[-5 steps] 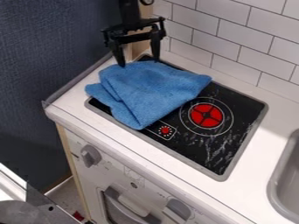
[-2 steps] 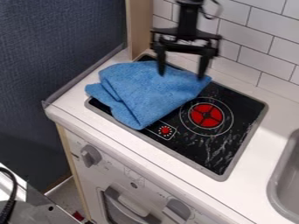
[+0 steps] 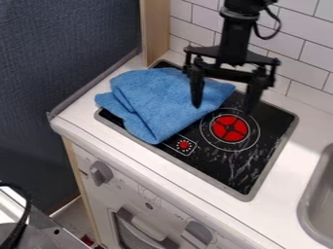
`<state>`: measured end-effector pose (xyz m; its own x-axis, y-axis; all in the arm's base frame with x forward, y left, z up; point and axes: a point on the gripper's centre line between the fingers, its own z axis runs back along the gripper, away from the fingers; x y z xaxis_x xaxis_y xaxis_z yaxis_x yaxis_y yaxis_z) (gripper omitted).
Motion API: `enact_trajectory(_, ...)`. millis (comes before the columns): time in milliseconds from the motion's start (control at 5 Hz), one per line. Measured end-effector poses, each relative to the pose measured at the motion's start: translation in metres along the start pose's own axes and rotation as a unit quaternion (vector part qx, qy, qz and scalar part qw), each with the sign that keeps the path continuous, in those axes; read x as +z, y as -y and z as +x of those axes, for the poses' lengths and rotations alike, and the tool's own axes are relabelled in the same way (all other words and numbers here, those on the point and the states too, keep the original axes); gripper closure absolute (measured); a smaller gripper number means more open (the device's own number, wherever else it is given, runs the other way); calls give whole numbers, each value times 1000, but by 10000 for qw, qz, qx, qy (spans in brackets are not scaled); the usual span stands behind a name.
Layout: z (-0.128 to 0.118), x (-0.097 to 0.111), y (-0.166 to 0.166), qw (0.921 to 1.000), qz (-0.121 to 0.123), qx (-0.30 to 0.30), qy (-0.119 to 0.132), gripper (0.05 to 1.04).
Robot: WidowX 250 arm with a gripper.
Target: Move the cloth to the left of the stove
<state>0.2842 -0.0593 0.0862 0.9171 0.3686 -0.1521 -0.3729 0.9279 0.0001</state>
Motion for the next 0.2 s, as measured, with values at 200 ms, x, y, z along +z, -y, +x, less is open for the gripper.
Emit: enact_trajectory(200, -30, -10, -3, 9994, 238, 238, -108, 83)
